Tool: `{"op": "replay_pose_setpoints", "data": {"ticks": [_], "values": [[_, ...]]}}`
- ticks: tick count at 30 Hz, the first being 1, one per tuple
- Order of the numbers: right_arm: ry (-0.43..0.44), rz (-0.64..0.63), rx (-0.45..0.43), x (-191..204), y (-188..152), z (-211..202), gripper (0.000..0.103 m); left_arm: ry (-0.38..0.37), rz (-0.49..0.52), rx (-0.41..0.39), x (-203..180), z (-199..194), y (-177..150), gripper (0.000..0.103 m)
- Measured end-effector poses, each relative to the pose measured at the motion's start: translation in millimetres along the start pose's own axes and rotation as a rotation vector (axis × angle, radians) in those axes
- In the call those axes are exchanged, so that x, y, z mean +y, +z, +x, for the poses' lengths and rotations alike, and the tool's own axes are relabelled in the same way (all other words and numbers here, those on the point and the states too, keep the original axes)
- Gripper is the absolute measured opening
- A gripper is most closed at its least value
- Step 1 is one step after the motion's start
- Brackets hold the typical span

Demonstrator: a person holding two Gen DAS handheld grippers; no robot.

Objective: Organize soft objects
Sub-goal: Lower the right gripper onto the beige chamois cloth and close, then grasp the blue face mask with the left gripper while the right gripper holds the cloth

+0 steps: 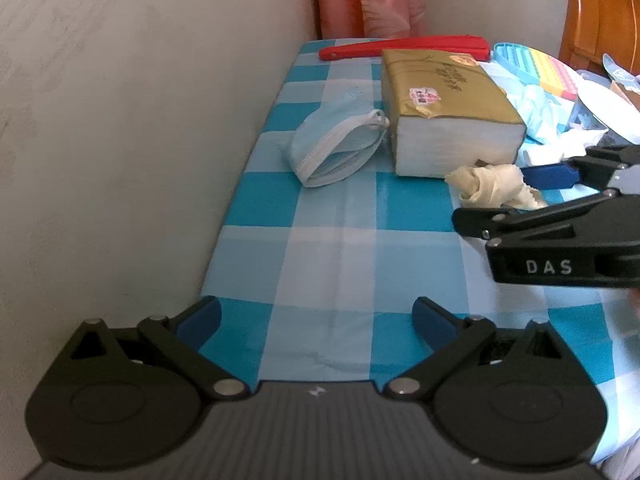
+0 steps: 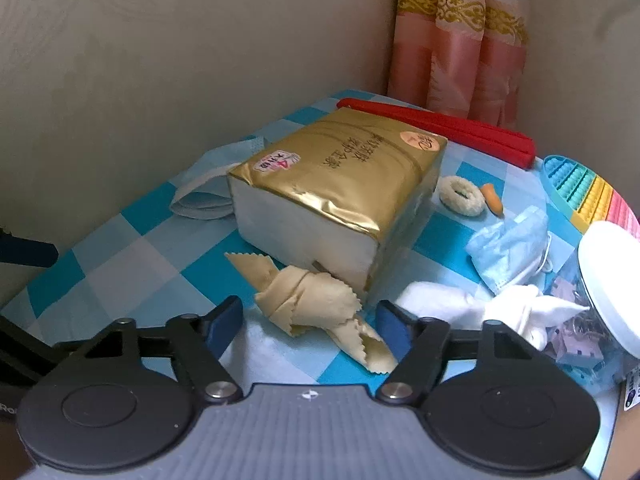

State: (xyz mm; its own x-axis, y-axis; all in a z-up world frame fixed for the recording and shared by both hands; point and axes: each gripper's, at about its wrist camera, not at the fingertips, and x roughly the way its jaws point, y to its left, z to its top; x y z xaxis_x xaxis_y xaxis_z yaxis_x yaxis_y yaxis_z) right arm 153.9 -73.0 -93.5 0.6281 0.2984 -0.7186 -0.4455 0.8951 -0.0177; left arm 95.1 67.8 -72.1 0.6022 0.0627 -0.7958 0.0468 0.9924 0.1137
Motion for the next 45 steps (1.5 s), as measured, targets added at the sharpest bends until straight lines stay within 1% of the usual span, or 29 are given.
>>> {"op": "replay_pose_setpoints", "data": {"ticks": [4,7,11,16,18,21,23,25,28,29,33,36,39,41,45], "values": [[-0.013,0.003,-0.002,2.3,0.6,-2.3,0.045,-0.011,0.005,-0.006,-2.1,1.3,1.7,0.101],[-0.003,0.023,0.010,-2.0,-0.1,-5.6,0.038,-0.018,0.001,-0.012,-2.4,-0.5,3.3,0.101],[0.004,0.044,0.029,-10.2,-5.0,-12.5,0.037,-0.029,-0.012,-0.022,-1.1,-7.3,10.2,0.101],[0.003,0.048,0.037,-15.3,-15.5,-25.3,0.037,0.002,0.029,-0.045,-9.3,-12.9,22.4,0.098],[0.006,0.047,0.036,-16.8,-20.7,-30.9,0.037,0.004,0.015,-0.044,-9.6,-15.6,28.8,0.098],[0.009,0.047,0.038,-19.9,-28.8,-36.6,0.037,-0.013,-0.015,-0.052,-5.5,-22.3,40.9,0.098],[0.017,0.046,0.032,-21.9,-32.8,-40.2,0.037,0.000,-0.025,-0.066,-4.5,-28.7,51.7,0.098],[0.025,0.049,0.029,-23.1,-34.9,-43.3,0.037,0.017,-0.064,-0.049,-2.7,-32.8,63.7,0.098],[0.043,0.049,0.023,-24.7,-38.6,-46.5,0.037,-0.009,-0.178,-0.026,6.4,-34.0,83.7,0.098],[0.049,0.043,0.022,-25.0,-40.7,-47.4,0.037,-0.006,-0.210,-0.021,8.6,-32.7,89.3,0.098],[0.063,0.013,0.007,-26.3,-47.6,-52.9,0.037,0.026,-0.325,0.003,11.7,-22.5,114.4,0.097],[0.077,0.001,-0.001,-28.9,-51.8,-56.5,0.037,0.062,-0.388,0.013,10.1,-11.1,129.6,0.097],[0.089,0.001,-0.009,-33.5,-54.4,-59.4,0.037,0.082,-0.455,0.045,8.6,4.8,139.6,0.091],[0.099,0.009,-0.015,-36.5,-55.5,-61.2,0.037,0.072,-0.505,0.084,9.2,17.8,143.6,0.085],[0.118,0.019,-0.034,-42.1,-57.9,-64.5,0.037,0.090,-0.594,0.129,9.9,42.3,144.5,0.084]]}}
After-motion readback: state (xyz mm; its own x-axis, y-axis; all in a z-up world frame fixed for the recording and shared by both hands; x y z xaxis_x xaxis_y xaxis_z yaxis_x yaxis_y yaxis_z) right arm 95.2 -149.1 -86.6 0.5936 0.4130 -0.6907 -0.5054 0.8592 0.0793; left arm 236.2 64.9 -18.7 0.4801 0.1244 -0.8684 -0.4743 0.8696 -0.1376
